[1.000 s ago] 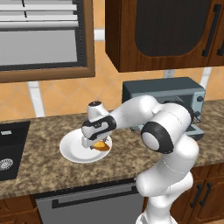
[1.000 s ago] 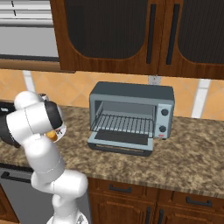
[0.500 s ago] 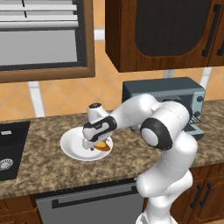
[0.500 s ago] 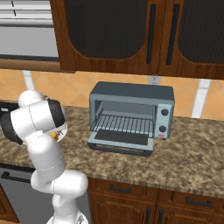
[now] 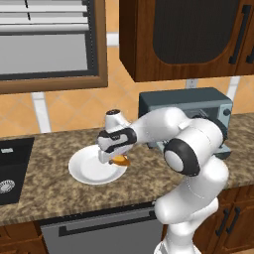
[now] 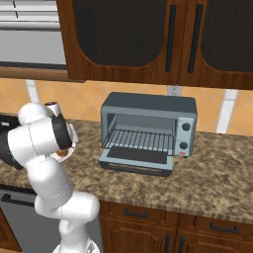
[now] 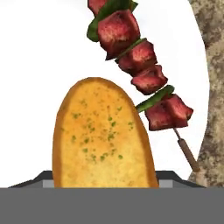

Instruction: Pick up the kebab skewer and baguette bread, and place them inside the toaster oven. Close the toaster oven door and start by setting the timer.

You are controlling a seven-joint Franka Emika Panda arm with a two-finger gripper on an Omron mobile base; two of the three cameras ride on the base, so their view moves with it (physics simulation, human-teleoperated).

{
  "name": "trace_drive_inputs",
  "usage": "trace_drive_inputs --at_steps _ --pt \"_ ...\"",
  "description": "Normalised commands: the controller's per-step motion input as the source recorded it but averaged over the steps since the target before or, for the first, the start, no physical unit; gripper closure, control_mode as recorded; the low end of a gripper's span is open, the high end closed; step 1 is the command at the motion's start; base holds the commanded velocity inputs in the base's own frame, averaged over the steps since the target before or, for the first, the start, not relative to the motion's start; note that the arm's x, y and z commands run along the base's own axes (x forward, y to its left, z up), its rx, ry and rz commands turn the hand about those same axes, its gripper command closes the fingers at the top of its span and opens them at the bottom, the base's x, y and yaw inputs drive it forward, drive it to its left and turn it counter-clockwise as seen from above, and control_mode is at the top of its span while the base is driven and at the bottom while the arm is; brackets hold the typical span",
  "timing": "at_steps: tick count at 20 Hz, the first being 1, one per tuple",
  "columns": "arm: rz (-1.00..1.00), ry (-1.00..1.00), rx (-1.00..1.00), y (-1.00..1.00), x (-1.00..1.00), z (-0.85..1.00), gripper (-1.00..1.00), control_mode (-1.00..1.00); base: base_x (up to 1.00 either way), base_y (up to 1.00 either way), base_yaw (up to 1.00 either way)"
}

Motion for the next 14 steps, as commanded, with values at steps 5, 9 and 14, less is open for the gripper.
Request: trace_drive_inputs --at_steps 5,9,14 --pt "0.00 -0.07 0.14 -0.98 -0.88 0.99 1.00 -1.00 0.00 0.00 0.00" --pt "-0.05 -0.10 0.13 -1.00 -0.39 0.81 1.00 -1.00 0.00 0.00 0.00" --pt "-0.11 -0.18 0.08 -1.00 -0.03 0.59 1.00 -1.00 0.00 0.00 0.00"
